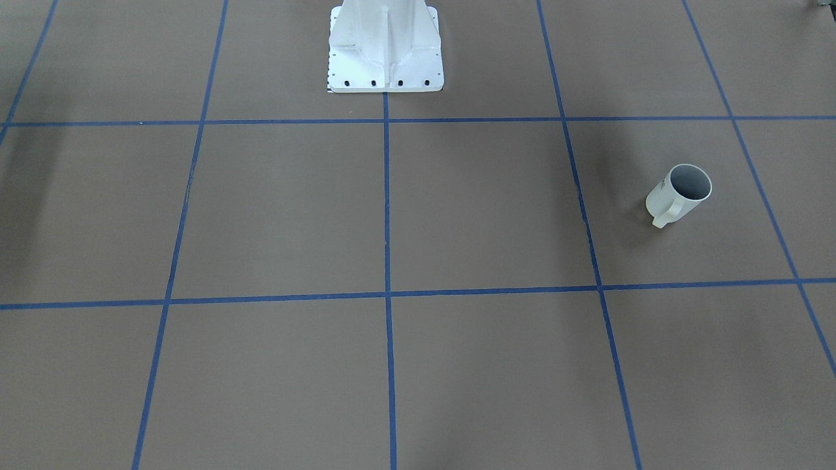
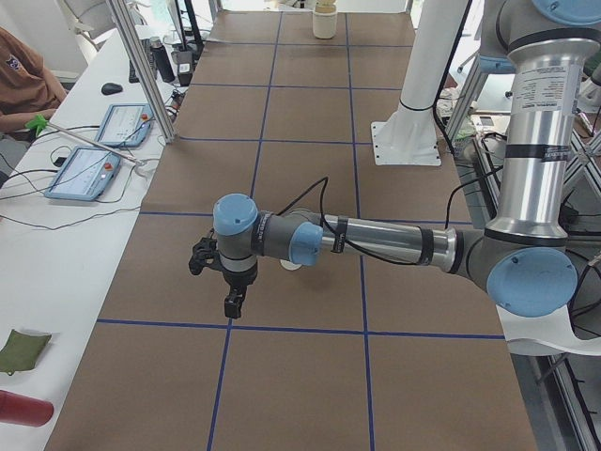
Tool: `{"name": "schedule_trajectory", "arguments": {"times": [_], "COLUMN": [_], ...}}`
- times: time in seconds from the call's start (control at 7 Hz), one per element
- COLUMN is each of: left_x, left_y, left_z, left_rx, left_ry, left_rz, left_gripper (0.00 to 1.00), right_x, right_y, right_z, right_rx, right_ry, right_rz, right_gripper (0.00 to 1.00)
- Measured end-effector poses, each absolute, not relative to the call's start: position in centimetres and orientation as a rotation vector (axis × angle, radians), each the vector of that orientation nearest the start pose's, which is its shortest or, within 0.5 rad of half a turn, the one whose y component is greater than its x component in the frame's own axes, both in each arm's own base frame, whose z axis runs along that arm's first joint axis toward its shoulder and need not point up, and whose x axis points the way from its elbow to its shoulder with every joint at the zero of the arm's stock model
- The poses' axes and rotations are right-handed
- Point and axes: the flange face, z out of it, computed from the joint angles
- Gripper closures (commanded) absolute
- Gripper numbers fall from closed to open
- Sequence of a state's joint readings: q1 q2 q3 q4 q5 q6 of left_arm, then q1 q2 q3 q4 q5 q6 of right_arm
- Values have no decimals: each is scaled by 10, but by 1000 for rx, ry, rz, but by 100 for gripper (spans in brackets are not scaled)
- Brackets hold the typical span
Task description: Left arm hands cup to right arm to dump lemon
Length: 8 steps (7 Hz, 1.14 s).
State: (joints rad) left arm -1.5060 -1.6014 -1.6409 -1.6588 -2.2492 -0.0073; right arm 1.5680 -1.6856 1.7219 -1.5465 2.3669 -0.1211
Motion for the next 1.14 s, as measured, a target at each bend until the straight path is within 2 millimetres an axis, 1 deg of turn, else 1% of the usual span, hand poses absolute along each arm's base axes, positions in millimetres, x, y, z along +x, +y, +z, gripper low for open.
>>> {"name": "schedule_trajectory", "arguments": {"times": [0.29,0.86,1.14], "left_x": [-42,-42,-48], "left_y": [-517,-509,-508], "left_z": [608,611,610], "left_rx": [146,97,97], "left_ry": [683,710,723], "left_rz": [106,89,76], "left_gripper": [0,0,0], "right_x": [61,61,61], "right_y": [-442,-443,-443], "right_z": [640,640,640], "right_rx": [89,88,87], "right_ry": [-794,-793,-795], "right_rz": [-126,-122,-118], "right_gripper": [0,0,0]}}
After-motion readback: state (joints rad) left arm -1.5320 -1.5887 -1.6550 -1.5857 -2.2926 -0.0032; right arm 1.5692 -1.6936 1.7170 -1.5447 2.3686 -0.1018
